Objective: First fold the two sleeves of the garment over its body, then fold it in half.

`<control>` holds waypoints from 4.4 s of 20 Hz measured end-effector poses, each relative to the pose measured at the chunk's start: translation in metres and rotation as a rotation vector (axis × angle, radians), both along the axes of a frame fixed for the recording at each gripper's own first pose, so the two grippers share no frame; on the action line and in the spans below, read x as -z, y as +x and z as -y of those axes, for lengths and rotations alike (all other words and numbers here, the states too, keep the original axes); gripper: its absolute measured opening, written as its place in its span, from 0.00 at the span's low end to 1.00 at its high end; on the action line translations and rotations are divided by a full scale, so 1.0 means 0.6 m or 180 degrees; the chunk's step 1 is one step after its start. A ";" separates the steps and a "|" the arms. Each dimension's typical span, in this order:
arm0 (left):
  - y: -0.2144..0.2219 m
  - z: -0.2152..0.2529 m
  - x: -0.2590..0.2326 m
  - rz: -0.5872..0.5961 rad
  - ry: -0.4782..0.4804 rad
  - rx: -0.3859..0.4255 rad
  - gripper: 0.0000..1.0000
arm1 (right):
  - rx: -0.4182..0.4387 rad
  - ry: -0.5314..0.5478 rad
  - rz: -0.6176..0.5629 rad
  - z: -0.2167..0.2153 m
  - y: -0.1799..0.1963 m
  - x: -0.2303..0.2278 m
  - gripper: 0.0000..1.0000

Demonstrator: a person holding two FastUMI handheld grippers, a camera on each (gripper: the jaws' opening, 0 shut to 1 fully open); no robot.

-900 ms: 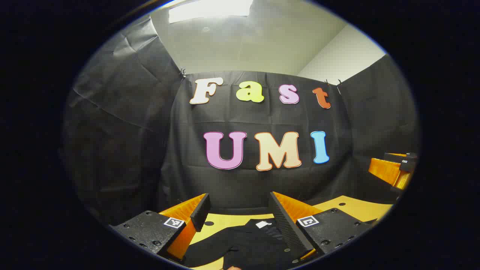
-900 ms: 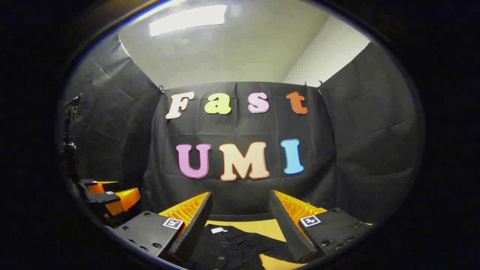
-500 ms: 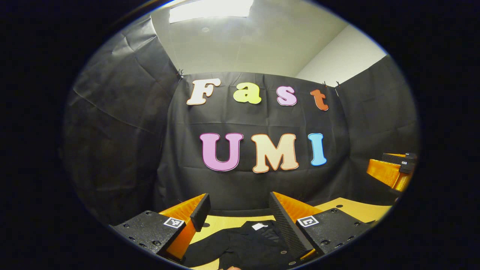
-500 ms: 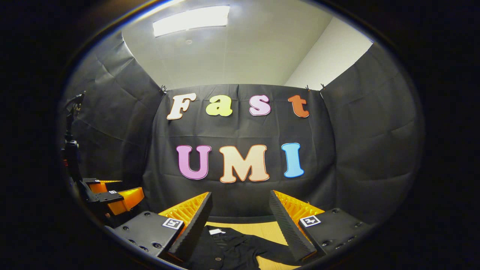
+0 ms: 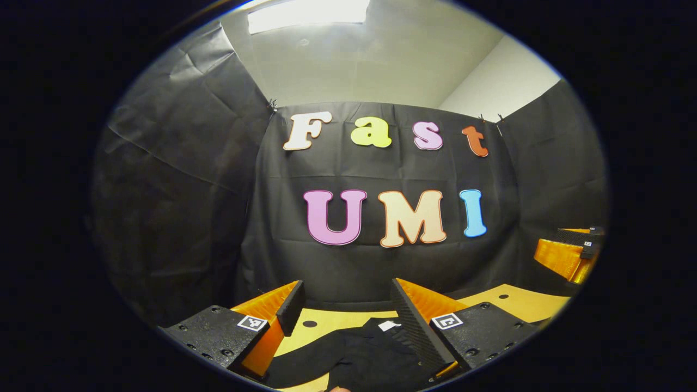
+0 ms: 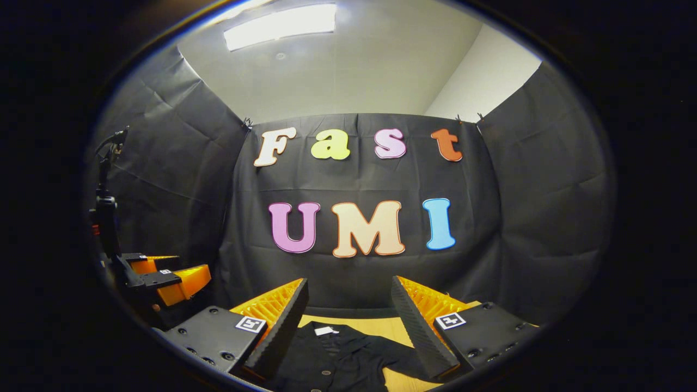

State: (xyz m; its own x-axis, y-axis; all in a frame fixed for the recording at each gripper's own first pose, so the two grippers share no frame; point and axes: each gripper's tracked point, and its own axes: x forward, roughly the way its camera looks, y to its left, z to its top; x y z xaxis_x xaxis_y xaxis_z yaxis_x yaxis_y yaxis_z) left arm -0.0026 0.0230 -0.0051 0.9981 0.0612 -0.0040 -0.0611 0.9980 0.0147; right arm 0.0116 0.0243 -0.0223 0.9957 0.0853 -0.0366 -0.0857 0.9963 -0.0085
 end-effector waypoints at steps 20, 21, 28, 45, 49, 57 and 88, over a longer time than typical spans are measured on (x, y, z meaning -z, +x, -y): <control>-0.019 0.081 0.000 -0.0047 0.0054 -0.0025 0.95 | 0.0736 -0.0488 -0.0453 0.292 0.034 0.131 0.99; -0.020 0.090 0.002 -0.0053 0.0060 -0.0023 0.95 | 0.0777 -0.0505 -0.0512 0.314 0.031 0.146 0.99; -0.024 0.155 0.014 -0.0131 0.0088 -0.0004 0.94 | 0.1044 -0.0638 -0.1026 0.472 0.003 0.254 0.98; -0.011 0.230 0.031 -0.0235 0.0254 -0.0018 0.99 | 0.1076 -0.0429 -0.2822 0.643 -0.138 0.599 0.99; -0.017 0.217 0.040 -0.0289 0.0270 -0.0080 0.93 | 0.0967 -0.0295 -0.3153 0.638 -0.153 0.637 0.98; -0.013 0.159 0.058 -0.0343 0.0256 -0.0194 0.94 | 0.0930 0.0362 -0.3255 0.605 -0.139 0.630 0.09; -0.061 -0.295 0.132 -0.0677 0.0274 -0.0949 0.94 | -0.0548 0.0278 -0.2004 -0.070 0.210 0.387 0.08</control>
State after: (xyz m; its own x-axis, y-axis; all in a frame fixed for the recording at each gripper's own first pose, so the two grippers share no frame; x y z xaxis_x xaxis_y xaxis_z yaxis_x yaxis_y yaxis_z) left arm -0.0390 0.2002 -0.0844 0.9138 0.3582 -0.1916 -0.3354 0.9314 0.1414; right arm 0.1376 0.0664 -0.2548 0.7580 0.2705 -0.5935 -0.2061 0.9627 0.1755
